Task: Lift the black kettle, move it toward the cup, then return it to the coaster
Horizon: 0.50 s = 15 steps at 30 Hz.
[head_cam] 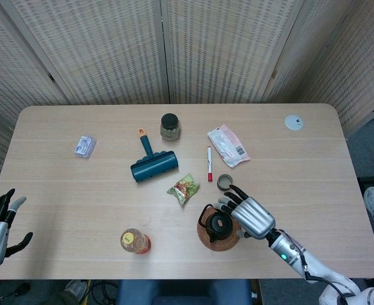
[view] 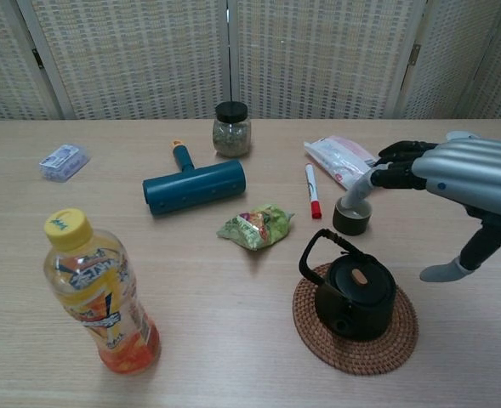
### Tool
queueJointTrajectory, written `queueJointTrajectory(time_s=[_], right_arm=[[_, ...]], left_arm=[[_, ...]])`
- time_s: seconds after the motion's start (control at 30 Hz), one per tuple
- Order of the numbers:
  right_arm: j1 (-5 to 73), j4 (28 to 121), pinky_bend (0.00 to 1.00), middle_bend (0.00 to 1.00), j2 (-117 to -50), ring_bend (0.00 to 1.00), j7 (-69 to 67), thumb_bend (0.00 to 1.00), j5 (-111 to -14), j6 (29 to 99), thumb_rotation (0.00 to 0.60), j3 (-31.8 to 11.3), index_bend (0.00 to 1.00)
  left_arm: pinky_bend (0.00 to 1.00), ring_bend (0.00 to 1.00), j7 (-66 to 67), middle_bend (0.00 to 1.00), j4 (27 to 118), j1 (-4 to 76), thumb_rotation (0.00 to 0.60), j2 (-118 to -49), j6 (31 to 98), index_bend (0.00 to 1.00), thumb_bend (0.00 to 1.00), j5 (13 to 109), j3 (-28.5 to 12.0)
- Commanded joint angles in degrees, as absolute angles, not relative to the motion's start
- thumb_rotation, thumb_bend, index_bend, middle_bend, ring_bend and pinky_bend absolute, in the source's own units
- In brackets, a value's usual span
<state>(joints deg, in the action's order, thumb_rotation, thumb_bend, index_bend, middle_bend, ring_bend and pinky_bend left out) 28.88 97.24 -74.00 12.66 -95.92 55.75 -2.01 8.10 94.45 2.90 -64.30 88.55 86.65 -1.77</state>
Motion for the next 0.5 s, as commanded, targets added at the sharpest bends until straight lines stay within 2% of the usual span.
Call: queueJointTrajectory(time_s=[0.03, 0.5], right_arm=[[30.42, 97.96, 0.04, 0.21, -74.52, 0.11, 12.66, 0.00, -94.66, 53.92, 0.600, -2.43, 0.22], [38.60, 100.50, 0.04, 0.30, -77.88, 0.11, 16.17, 0.00, -83.95, 44.38, 0.600, -6.72, 0.22]], left_arm=[[0.02, 0.08, 8.04, 0.01, 94.43, 2.89, 0.600, -64.31, 88.56, 0.15, 0.24, 86.72, -1.77], [0.02, 0.08, 7.67, 0.01, 94.25, 2.30, 0.600, -64.15, 88.97, 0.15, 0.24, 86.85, -1.52]])
